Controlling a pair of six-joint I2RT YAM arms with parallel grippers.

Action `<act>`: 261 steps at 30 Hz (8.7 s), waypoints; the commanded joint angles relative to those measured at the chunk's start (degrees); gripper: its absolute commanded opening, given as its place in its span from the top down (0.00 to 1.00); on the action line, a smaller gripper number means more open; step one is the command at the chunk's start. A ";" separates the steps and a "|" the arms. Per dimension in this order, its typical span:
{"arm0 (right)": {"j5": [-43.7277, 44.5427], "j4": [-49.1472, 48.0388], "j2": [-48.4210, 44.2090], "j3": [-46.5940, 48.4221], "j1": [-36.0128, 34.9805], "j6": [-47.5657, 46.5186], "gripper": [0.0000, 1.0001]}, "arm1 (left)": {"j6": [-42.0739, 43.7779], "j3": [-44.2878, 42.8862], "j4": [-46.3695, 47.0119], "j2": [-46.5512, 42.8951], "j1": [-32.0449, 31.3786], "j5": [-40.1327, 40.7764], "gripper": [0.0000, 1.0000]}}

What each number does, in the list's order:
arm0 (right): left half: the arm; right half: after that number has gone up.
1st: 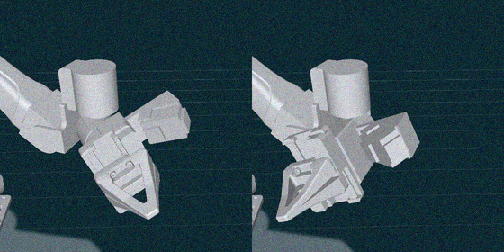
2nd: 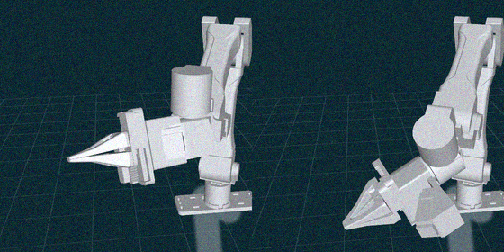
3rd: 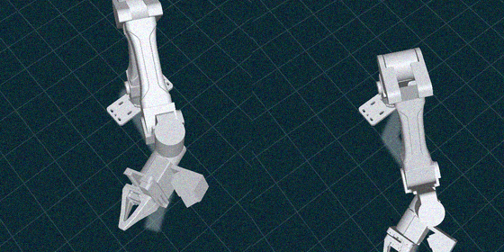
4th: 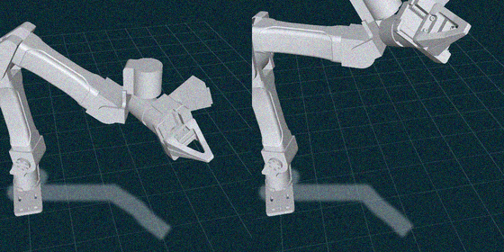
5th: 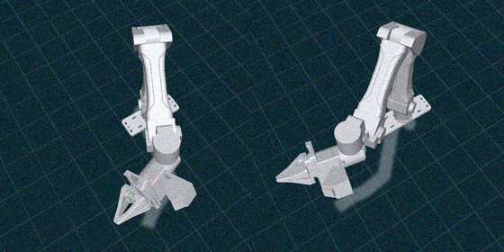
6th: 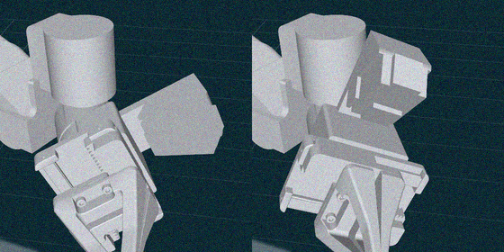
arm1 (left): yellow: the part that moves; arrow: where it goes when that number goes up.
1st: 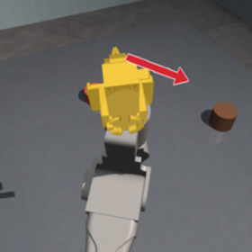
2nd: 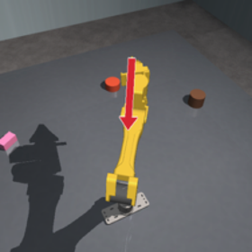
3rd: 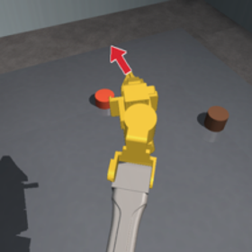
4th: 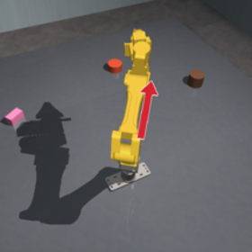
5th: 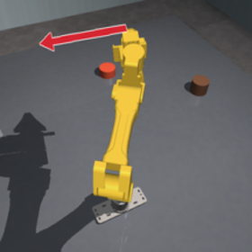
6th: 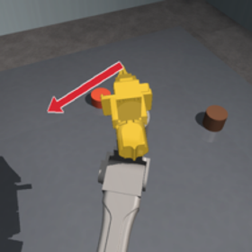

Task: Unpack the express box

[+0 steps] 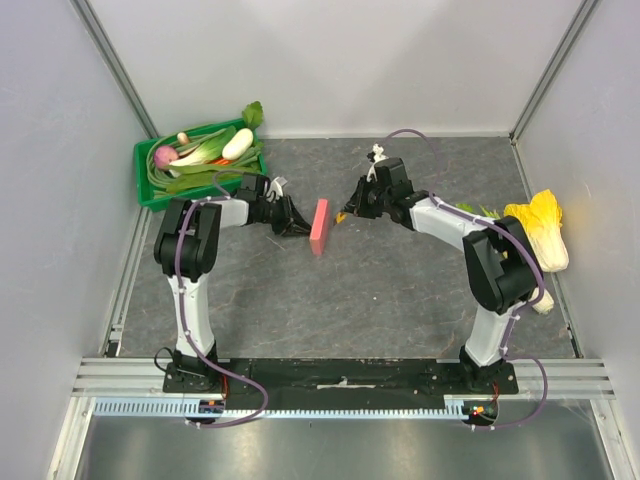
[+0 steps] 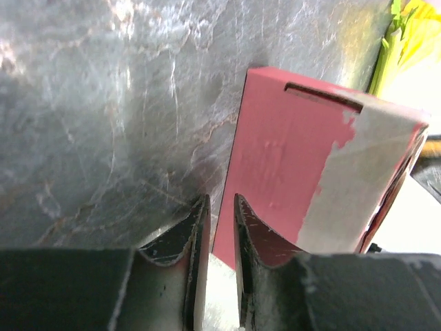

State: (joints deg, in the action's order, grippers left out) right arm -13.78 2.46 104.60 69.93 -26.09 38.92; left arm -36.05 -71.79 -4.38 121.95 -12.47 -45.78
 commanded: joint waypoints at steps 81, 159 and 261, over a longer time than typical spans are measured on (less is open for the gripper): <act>13.43 -13.53 -12.05 -13.42 -18.47 -18.70 1.00 | 15.58 -14.17 -8.88 -6.37 -4.23 9.21 0.40; 17.91 -11.51 -22.76 -18.34 -5.91 -10.96 1.00 | 59.34 9.54 -5.83 -23.42 -19.25 31.10 0.67; 15.08 -10.63 -28.83 -25.02 -7.84 -11.85 1.00 | 59.26 6.66 -7.13 -16.66 -21.37 36.56 0.61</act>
State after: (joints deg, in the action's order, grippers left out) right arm -0.62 -8.75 78.48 43.90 -33.89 26.22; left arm 25.23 -64.58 -8.75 103.53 -34.44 -10.35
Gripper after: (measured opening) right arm 0.146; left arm 0.368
